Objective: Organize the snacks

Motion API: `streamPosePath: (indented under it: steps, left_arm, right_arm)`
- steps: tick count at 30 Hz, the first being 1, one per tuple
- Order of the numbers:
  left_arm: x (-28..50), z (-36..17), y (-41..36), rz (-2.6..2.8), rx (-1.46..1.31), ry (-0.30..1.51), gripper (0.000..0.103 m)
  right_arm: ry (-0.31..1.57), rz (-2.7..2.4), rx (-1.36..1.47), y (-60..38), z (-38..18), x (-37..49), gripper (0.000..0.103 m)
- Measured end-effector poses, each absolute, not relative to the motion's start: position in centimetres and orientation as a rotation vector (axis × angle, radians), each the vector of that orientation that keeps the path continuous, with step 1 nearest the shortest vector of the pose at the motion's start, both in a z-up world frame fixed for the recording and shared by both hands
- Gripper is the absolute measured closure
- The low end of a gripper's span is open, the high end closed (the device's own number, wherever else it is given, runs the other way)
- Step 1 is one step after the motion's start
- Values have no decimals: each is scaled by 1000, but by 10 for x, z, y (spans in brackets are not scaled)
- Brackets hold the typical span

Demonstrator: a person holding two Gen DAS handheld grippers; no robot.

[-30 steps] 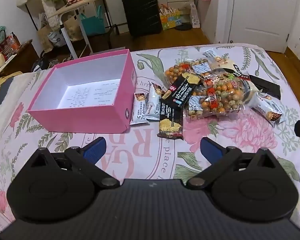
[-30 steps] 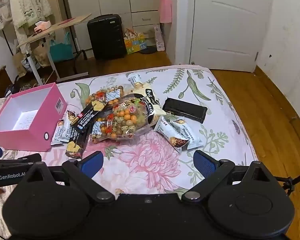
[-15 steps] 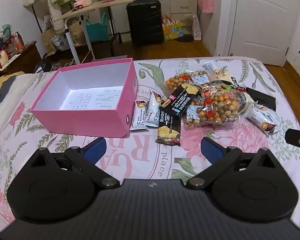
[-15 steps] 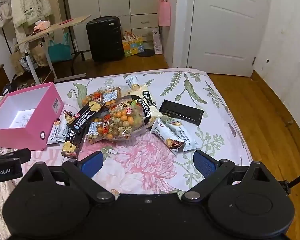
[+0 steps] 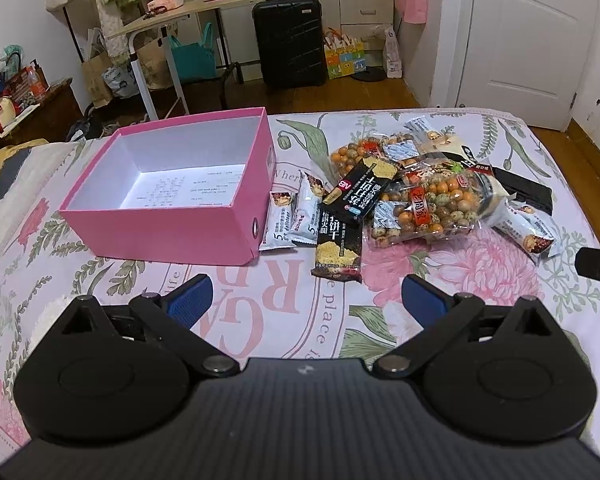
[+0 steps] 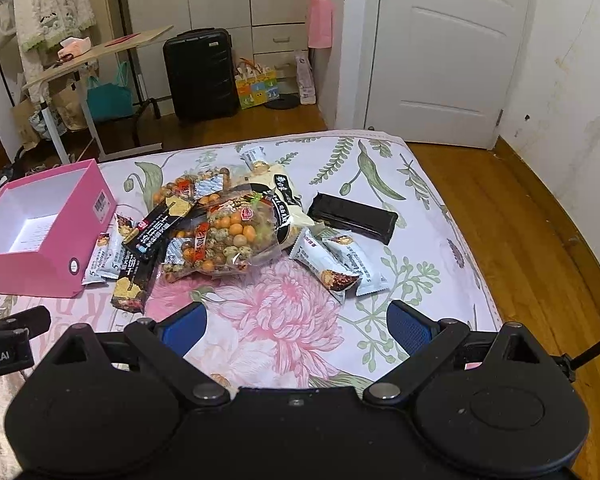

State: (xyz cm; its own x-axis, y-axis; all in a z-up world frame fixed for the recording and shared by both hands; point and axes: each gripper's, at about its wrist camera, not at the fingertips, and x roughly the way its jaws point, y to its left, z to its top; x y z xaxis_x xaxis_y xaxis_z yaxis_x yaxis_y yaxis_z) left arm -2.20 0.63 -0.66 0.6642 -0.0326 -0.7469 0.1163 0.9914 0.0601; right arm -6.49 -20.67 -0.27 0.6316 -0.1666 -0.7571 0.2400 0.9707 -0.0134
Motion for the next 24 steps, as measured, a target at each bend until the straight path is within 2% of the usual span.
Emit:
streamPosePath:
  steps: [24]
  left_arm:
    - [-24,-15,8,-86,70,809,0]
  right_arm:
    - [841,-209,73,-204,-6,-66,4]
